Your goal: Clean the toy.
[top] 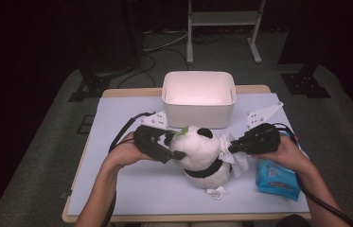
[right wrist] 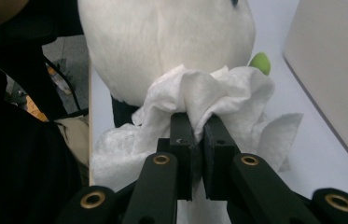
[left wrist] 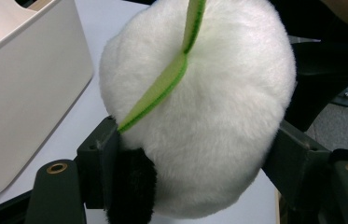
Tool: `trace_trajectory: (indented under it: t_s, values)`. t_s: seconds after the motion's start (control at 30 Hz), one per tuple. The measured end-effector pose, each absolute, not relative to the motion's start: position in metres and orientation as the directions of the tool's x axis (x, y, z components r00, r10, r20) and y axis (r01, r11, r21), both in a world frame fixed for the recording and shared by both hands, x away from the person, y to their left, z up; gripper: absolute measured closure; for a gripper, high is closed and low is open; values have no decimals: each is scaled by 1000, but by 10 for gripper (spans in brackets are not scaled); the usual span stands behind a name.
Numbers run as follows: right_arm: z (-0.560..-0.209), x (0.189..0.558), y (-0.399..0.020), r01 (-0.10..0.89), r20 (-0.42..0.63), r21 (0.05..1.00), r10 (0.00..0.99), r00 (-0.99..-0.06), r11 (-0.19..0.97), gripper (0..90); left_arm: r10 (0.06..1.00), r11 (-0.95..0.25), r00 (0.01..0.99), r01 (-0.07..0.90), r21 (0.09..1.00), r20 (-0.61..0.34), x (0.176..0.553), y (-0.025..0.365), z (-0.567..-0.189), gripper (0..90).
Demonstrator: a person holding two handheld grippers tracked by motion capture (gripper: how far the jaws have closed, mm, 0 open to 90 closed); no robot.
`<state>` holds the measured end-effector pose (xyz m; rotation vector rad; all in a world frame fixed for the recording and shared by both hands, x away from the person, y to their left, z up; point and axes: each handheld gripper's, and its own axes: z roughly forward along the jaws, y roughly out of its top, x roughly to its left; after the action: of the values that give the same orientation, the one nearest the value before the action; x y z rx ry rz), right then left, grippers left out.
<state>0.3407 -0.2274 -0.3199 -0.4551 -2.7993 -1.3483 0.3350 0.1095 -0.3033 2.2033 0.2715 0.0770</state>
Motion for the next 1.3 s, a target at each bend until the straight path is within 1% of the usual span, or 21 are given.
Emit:
trace_trajectory:
  t_s: [0.23, 0.4, 0.6, 0.7, 0.77, 0.9, 1.03, 1.3]
  values:
    - [-307, 341, -223, 233, 109, 777, 240, -965, 584, 836, 228, -585, 973, 158, 796, -26, 334, 109, -298, 279]
    - [-292, 338, -222, 210, 102, 802, 219, -970, 559, 836, 218, -603, 976, 143, 784, -11, 333, 104, -295, 279]
    - [-278, 335, -212, 165, 61, 806, 197, -979, 568, 835, 217, -612, 976, 140, 779, -5, 333, 97, -293, 279]
    - [-284, 337, -211, 177, 59, 783, 212, -976, 597, 835, 214, -616, 977, 147, 774, -15, 334, 95, -298, 276]
    - [-293, 339, -211, 195, 68, 765, 223, -972, 614, 834, 213, -602, 977, 150, 784, -23, 335, 94, -301, 258]
    - [-308, 341, -220, 238, 117, 782, 238, -964, 576, 836, 209, -583, 978, 146, 799, -26, 337, 93, -305, 253]
    - [-319, 341, -226, 265, 139, 776, 255, -957, 572, 835, 216, -579, 976, 153, 801, -30, 337, 92, -305, 252]
    - [-332, 339, -234, 292, 144, 752, 285, -948, 591, 833, 222, -569, 975, 156, 808, -31, 338, 89, -304, 252]
